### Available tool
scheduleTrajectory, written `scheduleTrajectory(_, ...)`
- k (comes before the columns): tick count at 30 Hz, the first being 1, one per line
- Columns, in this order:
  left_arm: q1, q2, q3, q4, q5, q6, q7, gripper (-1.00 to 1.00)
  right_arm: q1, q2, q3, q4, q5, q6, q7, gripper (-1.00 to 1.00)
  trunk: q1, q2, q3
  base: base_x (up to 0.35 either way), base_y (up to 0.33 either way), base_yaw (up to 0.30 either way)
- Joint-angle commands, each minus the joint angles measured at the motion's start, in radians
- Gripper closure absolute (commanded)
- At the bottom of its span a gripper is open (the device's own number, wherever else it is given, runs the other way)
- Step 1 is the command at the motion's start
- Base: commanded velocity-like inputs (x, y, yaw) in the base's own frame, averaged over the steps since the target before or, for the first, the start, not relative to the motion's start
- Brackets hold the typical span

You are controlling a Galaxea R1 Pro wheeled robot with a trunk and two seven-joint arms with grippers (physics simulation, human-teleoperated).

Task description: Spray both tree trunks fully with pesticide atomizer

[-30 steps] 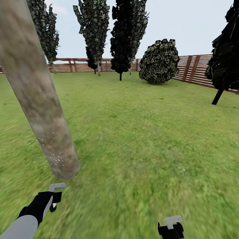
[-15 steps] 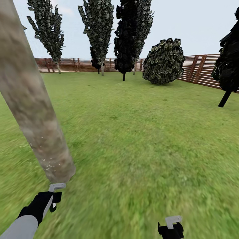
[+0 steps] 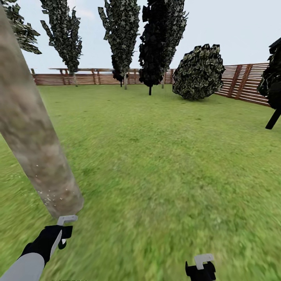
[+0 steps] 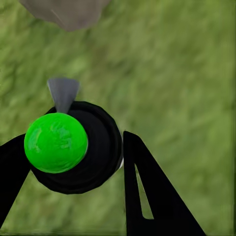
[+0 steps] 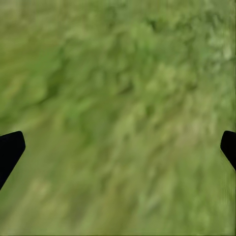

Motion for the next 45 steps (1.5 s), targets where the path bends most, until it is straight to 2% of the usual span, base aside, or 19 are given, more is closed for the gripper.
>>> scheduleTrajectory(1, -0.001, -0.001, 0.006, -0.002, -0.008, 0.004, -0.004, 1.00, -0.001, 0.000, -0.008, 0.001, 0.011, -0.002, -0.004, -1.00, 0.000, 0.000, -0.001, 0.085, -0.265, 0.276)
scheduleTrajectory(9, -0.001, 0.002, 0.007, -0.006, -0.006, 0.004, -0.004, 1.00, -0.001, 0.000, -0.008, 0.001, 0.011, -0.002, -0.004, -1.00, 0.000, 0.000, -0.001, 0.014, -0.271, 0.277)
scheduleTrajectory(11, -0.001, 0.002, 0.025, -0.008, -0.006, 0.004, -0.004, 1.00, -0.001, 0.000, -0.008, 0.001, 0.011, -0.002, -0.004, -1.00, 0.000, 0.000, -0.001, 0.000, -0.274, 0.277)
scheduleTrajectory(13, -0.001, 0.002, 0.080, -0.014, -0.007, 0.002, -0.004, 1.00, -0.001, 0.000, -0.008, 0.001, 0.011, -0.002, -0.004, -1.00, 0.000, 0.000, -0.001, 0.000, -0.274, 0.277)
scheduleTrajectory(19, -0.002, 0.003, 0.100, -0.026, -0.009, -0.001, -0.006, 1.00, -0.001, -0.001, -0.008, 0.001, 0.011, -0.001, -0.004, -1.00, 0.000, 0.000, -0.001, -0.018, -0.259, 0.277)
scheduleTrajectory(21, -0.005, 0.003, 0.097, -0.050, -0.010, 0.000, -0.009, 1.00, -0.001, -0.001, -0.008, 0.001, 0.011, -0.002, -0.004, -1.00, 0.000, 0.000, -0.001, -0.041, -0.080, 0.277)
scheduleTrajectory(25, -0.012, 0.004, 0.087, -0.178, -0.016, 0.016, -0.016, 1.00, -0.001, -0.001, -0.008, 0.000, 0.010, -0.002, -0.004, -1.00, 0.000, 0.000, -0.001, -0.008, -0.016, 0.236)
scheduleTrajectory(27, -0.014, 0.018, 0.087, -0.206, -0.015, 0.033, -0.020, 1.00, -0.001, -0.001, -0.008, 0.000, 0.009, -0.002, -0.004, -1.00, 0.000, 0.000, -0.001, -0.001, -0.003, 0.109)
scheduleTrajectory(28, -0.018, 0.038, 0.086, -0.219, -0.014, 0.070, -0.024, 1.00, -0.001, -0.001, -0.008, -0.001, 0.009, -0.002, -0.004, -1.00, 0.000, 0.000, -0.001, 0.000, -0.001, 0.035)
scheduleTrajectory(29, -0.032, 0.046, 0.086, -0.224, -0.013, 0.097, -0.026, 1.00, -0.001, -0.001, -0.008, 0.000, 0.009, -0.002, -0.004, -1.00, 0.000, 0.000, -0.001, 0.000, 0.000, 0.018)
scheduleTrajectory(31, -0.069, 0.057, 0.071, -0.227, -0.014, 0.120, -0.033, 1.00, -0.001, -0.002, -0.008, 0.000, 0.009, -0.003, -0.004, -1.00, 0.000, 0.000, -0.001, 0.000, 0.000, 0.008)
scheduleTrajectory(32, -0.096, 0.087, 0.046, -0.228, -0.013, 0.129, -0.056, 1.00, -0.001, -0.003, -0.009, 0.000, 0.009, -0.003, -0.004, -1.00, 0.000, 0.000, -0.001, 0.000, 0.000, 0.002)
scheduleTrajectory(34, -0.107, 0.123, 0.019, -0.230, -0.014, 0.133, -0.105, 1.00, 0.000, -0.003, -0.009, -0.001, 0.009, -0.003, -0.004, -1.00, 0.000, 0.000, -0.001, 0.000, 0.000, 0.000)
scheduleTrajectory(37, -0.112, 0.139, 0.008, -0.255, -0.014, 0.145, -0.146, 1.00, -0.001, -0.004, -0.009, -0.001, 0.009, -0.002, -0.004, -1.00, 0.000, 0.000, -0.001, 0.000, 0.000, 0.000)
scheduleTrajectory(40, -0.138, 0.141, -0.008, -0.307, -0.013, 0.205, -0.157, 1.00, -0.001, -0.004, -0.009, -0.001, 0.009, -0.002, -0.004, -1.00, 0.000, 0.000, -0.001, 0.000, 0.000, 0.000)
scheduleTrajectory(41, -0.149, 0.141, -0.028, -0.313, -0.012, 0.222, -0.162, 1.00, -0.001, -0.004, -0.009, -0.001, 0.009, -0.002, -0.004, -1.00, 0.000, 0.000, -0.001, 0.000, 0.000, 0.000)
scheduleTrajectory(43, -0.178, 0.142, -0.122, -0.324, -0.012, 0.267, -0.202, 1.00, -0.001, -0.004, -0.009, -0.001, 0.009, -0.002, -0.004, -1.00, 0.000, 0.000, -0.001, 0.000, 0.000, 0.000)
scheduleTrajectory(45, -0.196, 0.142, -0.164, -0.326, -0.014, 0.280, -0.259, 1.00, -0.001, -0.004, -0.009, 0.000, 0.009, -0.002, -0.004, -1.00, 0.000, 0.000, -0.001, 0.000, 0.000, 0.000)
